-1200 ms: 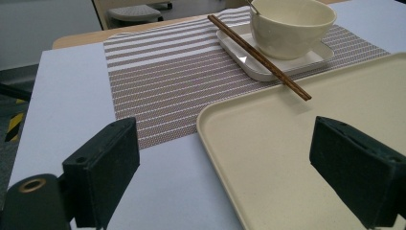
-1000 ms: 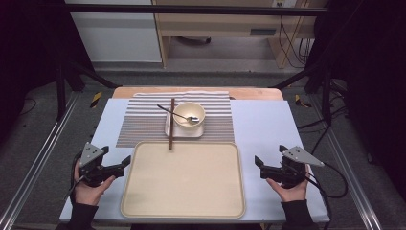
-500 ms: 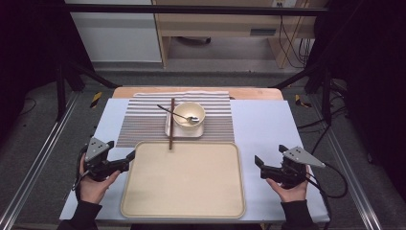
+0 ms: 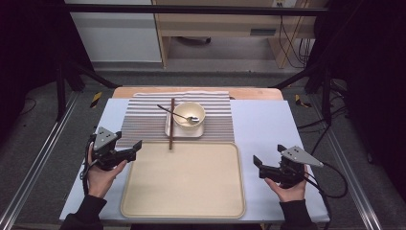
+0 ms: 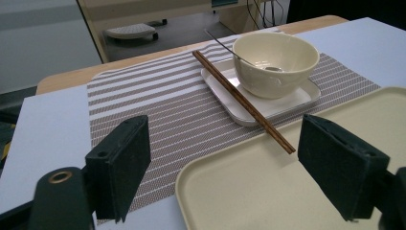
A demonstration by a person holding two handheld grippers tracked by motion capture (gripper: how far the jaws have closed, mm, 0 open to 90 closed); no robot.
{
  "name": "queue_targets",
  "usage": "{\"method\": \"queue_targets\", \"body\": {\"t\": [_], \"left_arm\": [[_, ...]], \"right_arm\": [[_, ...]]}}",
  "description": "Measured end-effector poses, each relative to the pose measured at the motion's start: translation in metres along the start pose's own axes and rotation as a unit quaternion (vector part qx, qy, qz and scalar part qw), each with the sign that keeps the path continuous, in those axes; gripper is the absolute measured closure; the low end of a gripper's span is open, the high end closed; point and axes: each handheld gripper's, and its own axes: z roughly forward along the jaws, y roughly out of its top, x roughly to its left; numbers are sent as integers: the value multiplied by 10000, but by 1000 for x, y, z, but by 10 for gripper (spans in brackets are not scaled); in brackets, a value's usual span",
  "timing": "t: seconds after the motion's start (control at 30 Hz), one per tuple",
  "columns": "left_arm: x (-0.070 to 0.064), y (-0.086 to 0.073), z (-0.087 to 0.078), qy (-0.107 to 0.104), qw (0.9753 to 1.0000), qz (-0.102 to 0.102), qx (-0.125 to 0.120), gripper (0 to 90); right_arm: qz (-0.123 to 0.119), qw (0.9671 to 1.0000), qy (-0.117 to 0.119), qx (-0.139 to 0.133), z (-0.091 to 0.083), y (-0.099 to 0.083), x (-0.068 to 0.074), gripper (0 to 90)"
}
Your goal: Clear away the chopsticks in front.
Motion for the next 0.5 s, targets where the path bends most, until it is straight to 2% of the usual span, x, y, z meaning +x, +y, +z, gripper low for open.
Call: {"method": "queue_targets", "body": {"t": [0.13,0.5], "left_arm": [[0,5,6,-38,9999,-73,-80,193],[-9,23,30,-68,10000,15,-45,207]], "right_arm": [[-2,10000,13,6,1,0,1,56],[7,10000,-11,8,2,0,0,56]]}}
